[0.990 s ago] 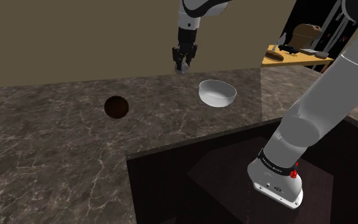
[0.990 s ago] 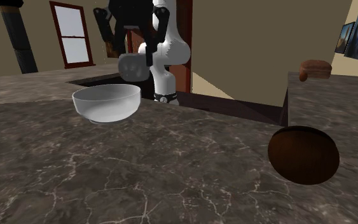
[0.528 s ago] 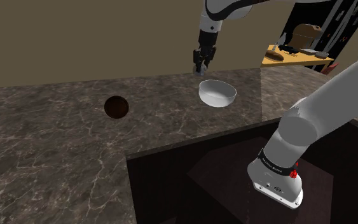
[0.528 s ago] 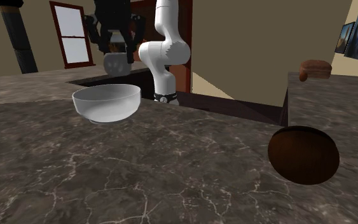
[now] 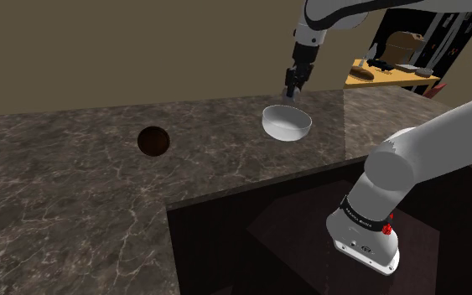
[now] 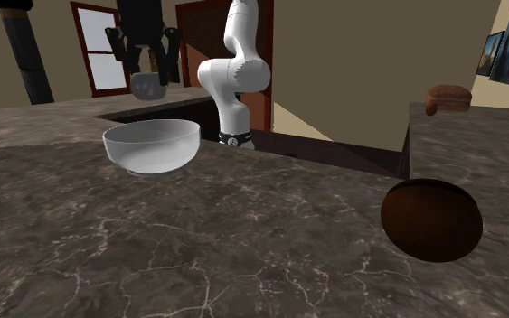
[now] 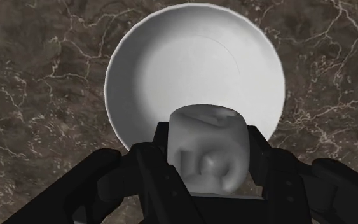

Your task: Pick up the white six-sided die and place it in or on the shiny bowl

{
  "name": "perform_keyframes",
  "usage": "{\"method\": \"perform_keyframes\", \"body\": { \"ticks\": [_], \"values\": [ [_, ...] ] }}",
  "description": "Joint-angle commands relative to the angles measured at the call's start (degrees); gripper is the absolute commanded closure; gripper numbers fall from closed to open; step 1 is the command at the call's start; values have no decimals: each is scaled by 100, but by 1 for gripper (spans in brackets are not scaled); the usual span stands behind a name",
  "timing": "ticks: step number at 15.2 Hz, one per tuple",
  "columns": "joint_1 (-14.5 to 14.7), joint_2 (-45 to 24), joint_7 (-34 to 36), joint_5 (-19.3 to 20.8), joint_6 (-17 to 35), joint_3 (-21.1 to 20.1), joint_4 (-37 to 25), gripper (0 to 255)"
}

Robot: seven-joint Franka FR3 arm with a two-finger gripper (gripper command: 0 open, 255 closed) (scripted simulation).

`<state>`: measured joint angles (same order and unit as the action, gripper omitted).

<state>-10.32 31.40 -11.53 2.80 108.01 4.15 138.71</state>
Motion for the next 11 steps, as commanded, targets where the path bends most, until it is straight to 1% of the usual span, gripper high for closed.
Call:
{"method": "perform_keyframes", "body": {
  "ticks": [1, 11],
  "values": [
    [-40, 35, -91, 41, 96, 73, 129, 255],
    [-49, -152, -84, 65, 923, 107, 769, 255]
  ]
}}
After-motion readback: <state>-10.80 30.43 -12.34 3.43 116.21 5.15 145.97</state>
